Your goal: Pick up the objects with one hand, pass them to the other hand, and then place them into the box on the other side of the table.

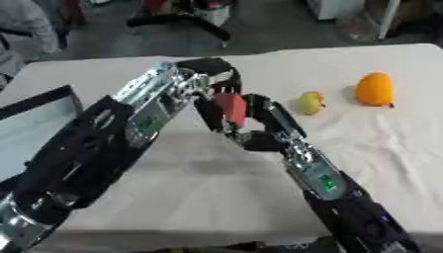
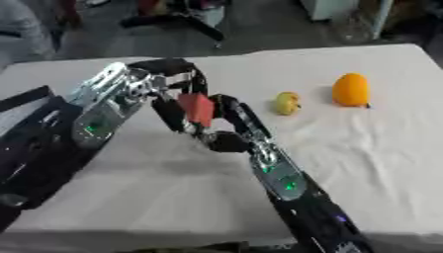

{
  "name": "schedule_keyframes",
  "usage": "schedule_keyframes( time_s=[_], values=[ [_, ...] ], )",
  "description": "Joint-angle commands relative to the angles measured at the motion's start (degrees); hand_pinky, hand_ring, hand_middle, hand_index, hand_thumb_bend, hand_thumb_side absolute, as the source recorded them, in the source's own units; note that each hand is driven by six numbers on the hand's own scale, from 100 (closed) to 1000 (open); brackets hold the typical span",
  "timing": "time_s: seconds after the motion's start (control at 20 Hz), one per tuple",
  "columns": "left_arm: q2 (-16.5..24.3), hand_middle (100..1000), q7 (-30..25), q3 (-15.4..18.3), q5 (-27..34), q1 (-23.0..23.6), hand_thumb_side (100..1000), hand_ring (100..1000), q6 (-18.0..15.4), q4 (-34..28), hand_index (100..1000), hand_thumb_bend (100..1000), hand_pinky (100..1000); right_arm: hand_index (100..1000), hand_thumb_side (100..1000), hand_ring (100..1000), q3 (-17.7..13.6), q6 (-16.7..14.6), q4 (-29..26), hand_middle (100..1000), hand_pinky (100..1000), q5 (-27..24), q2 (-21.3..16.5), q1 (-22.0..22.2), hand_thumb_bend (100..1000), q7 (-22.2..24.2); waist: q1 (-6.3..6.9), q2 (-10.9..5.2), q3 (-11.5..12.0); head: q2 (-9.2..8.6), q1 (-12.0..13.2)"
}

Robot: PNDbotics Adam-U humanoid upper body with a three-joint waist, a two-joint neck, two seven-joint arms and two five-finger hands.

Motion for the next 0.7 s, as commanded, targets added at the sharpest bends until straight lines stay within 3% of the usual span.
schedule_keyframes(
  time_s=[0.05, 0.4, 0.7],
  values=[
    [1.93, 427, 0.09, 1.47, -1.22, -1.27, 100, 611, -0.38, -0.97, 500, 319, 785, 809, 100, 758, 0.02, -0.01, -0.72, 727, 782, 2.74, -0.11, -0.72, 495, 1.53, 0.08, 0.16, -0.09, 0.06, 0.38],
    [2.30, 399, -0.11, 1.88, -1.48, -1.14, 100, 599, -0.79, -1.22, 470, 326, 783, 869, 100, 806, -0.16, 0.28, -0.32, 787, 807, 5.81, -0.02, -0.64, 567, 3.49, 0.20, 0.18, -0.06, 0.06, 0.36],
    [2.93, 376, -0.40, 2.05, -1.36, -0.87, 100, 588, -0.96, -2.36, 448, 332, 780, 878, 100, 821, -0.33, 1.15, -0.22, 807, 814, 6.62, -0.03, -0.60, 543, 4.28, 0.18, 0.25, 0.04, 0.06, 0.18]
  ],
)
